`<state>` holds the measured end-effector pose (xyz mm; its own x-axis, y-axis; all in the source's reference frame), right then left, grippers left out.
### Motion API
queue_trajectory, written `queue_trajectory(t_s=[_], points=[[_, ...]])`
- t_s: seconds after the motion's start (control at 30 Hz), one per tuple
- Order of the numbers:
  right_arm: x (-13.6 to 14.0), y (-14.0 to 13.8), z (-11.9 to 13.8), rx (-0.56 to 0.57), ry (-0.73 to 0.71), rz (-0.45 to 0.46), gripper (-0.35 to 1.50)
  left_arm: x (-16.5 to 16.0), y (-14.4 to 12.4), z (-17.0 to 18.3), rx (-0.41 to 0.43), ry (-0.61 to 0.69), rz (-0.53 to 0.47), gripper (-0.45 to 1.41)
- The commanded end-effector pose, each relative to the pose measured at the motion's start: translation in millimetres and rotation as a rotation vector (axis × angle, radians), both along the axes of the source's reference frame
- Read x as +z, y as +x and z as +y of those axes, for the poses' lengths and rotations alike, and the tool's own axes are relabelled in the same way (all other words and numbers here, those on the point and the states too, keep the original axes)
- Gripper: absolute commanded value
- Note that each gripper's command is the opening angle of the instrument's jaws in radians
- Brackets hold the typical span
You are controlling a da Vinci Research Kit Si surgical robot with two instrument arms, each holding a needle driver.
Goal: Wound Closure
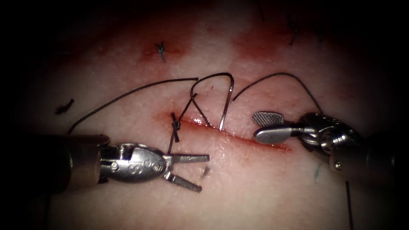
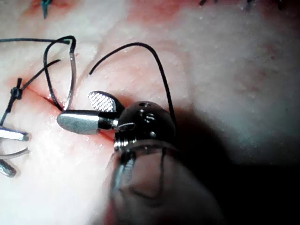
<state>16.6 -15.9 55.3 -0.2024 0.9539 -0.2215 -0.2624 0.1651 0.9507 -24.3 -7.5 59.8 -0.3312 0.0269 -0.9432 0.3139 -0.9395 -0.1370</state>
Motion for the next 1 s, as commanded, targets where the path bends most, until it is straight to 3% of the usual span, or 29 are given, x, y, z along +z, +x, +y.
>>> queue_trajectory(t_s=[0.03, 0.07, 0.23, 0.27, 0.3, 0.4, 0.53, 0.63, 0.67, 0.8, 1.0], points=[[0.6, 0.7, -0.5, 0.013, -0.011, -0.010, 1.11, 0.6, -0.8, -0.3, -0.001, 0.002, -0.008, 0.58], [0.7, 0.7, -0.6, 0.012, -0.028, -0.017, 1.08, 0.6, -1.0, -0.3, -0.002, 0.007, -0.010, 0.54], [1.4, 0.7, -0.4, -0.044, -0.242, -0.065, 0.96, 0.7, -1.3, 0.0, -0.014, 0.050, -0.018, -0.01], [1.6, 0.7, -0.3, -0.048, -0.278, -0.073, 0.96, 0.7, -1.3, 0.0, -0.021, 0.066, -0.017, -0.15], [1.9, 0.6, -0.4, -0.097, -0.345, -0.112, 0.96, 0.7, -1.3, 0.2, -0.037, 0.089, -0.031, -0.45], [2.1, 0.5, -0.5, -0.193, -0.389, -0.151, 0.98, 0.5, -1.3, 0.6, -0.038, 0.160, -0.045, -0.45], [2.0, 0.6, -0.9, -0.229, -0.443, -0.133, 0.93, 0.1, -1.3, 0.6, -0.047, 0.299, -0.043, -0.45], [1.6, 1.1, -1.4, -0.249, -0.503, -0.129, 1.03, -0.8, -1.2, 0.2, -0.048, 0.508, -0.036, -0.45], [1.4, 1.5, -1.5, -0.251, -0.520, -0.132, 1.11, -1.4, -1.0, 0.0, -0.055, 0.602, -0.041, -0.45], [0.6, 2.4, -1.8, -0.264, -0.583, -0.135, 1.21, -3.6, -0.7, -0.3, -0.039, 0.769, -0.036, -0.45], [-2.1, 3.6, -2.0, -0.352, -0.691, -0.144, 1.30, -8.4, -0.2, 0.4, -0.098, 0.953, -0.054, -0.45]])
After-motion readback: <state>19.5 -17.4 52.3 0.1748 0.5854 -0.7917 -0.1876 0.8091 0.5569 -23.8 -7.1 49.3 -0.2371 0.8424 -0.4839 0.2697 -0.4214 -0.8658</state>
